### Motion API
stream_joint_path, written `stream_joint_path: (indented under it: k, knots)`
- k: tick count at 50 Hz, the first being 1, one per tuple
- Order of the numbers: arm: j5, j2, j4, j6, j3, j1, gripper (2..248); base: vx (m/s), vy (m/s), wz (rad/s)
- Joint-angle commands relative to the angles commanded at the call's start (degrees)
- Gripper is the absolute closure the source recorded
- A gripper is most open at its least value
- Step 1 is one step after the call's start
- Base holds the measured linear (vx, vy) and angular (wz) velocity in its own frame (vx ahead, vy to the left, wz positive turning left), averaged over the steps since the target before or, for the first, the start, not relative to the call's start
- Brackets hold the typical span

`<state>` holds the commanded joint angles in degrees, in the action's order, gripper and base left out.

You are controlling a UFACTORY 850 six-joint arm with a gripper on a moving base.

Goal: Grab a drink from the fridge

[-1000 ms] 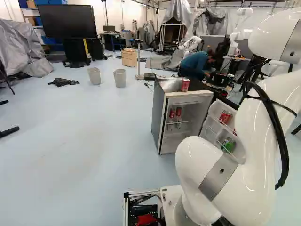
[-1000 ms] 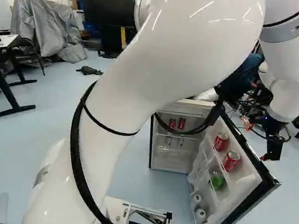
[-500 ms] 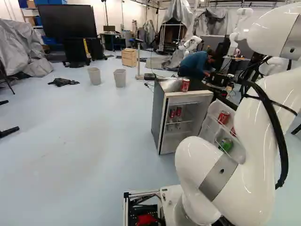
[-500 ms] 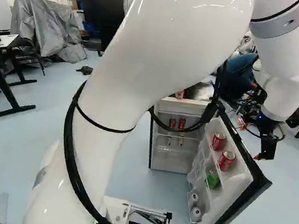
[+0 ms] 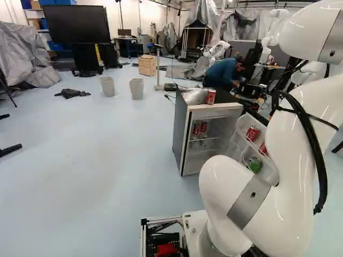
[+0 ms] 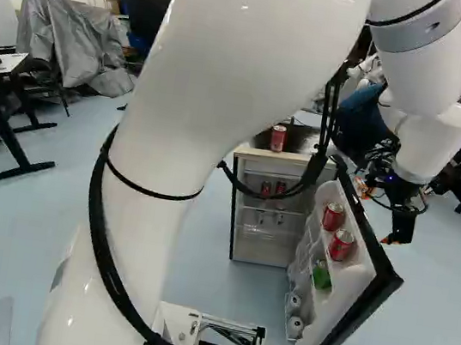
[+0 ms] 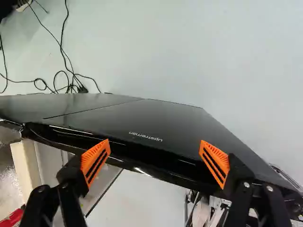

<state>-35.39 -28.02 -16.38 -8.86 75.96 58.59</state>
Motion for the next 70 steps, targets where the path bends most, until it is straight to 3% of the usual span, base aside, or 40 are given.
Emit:
stream_joint_path:
  k: [70]
  knots:
    - [0.0, 6.6, 0.0, 0.0, -9.0, -4.0, 3, 0.000, 0.000, 0.000]
